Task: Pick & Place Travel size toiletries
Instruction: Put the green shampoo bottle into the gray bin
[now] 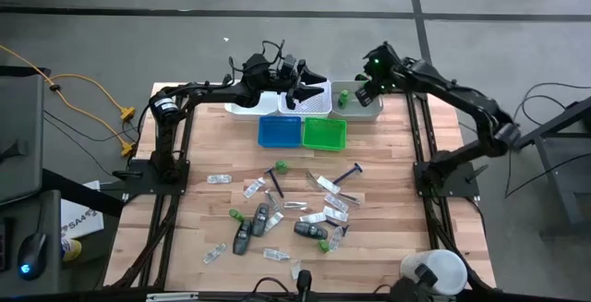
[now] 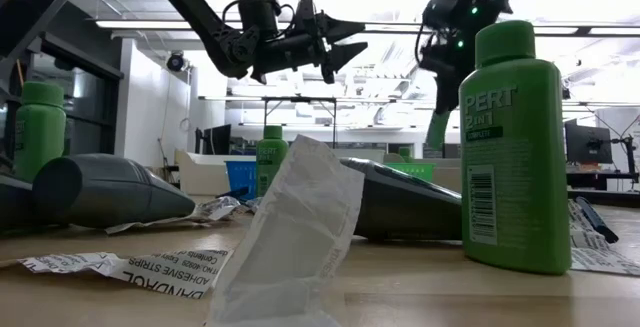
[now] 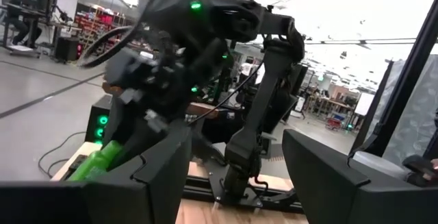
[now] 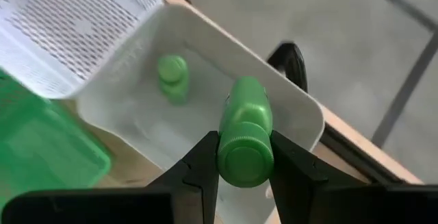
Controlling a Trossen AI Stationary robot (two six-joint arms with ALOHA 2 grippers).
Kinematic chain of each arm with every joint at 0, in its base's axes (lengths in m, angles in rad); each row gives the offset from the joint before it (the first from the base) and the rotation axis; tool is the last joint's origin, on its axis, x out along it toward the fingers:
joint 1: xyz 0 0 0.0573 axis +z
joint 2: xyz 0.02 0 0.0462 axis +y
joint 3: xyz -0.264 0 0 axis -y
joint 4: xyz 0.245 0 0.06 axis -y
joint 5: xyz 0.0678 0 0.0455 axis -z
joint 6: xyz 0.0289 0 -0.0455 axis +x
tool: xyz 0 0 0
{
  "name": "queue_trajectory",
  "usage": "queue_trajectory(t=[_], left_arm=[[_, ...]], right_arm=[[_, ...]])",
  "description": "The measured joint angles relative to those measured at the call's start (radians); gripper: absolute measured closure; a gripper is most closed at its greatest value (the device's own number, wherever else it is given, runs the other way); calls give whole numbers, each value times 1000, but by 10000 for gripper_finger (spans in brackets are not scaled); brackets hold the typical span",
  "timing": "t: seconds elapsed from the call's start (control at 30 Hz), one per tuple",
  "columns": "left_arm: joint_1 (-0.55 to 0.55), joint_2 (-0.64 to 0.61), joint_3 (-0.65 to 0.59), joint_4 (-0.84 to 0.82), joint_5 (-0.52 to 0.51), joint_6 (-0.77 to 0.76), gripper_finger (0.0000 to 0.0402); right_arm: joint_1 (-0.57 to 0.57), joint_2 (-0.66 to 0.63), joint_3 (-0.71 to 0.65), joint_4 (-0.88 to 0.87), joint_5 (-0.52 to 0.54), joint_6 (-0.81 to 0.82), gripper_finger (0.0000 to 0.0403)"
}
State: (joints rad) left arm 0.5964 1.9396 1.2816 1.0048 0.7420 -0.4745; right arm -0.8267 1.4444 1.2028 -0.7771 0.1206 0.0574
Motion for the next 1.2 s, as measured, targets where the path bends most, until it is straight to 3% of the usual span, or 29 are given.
queue_trajectory(t=[0.23,0.5,1.2], left_arm=[[0,0,0,-43,-1,-1,171],[0,0,0,-44,4,-1,171],[0,0,0,-64,15,-1,171]], right_arm=[[-20,105,90,-88,28,24,309],[-31,166,179,-109,-47,29,308],[16,219,175,-56,-146,77,308]])
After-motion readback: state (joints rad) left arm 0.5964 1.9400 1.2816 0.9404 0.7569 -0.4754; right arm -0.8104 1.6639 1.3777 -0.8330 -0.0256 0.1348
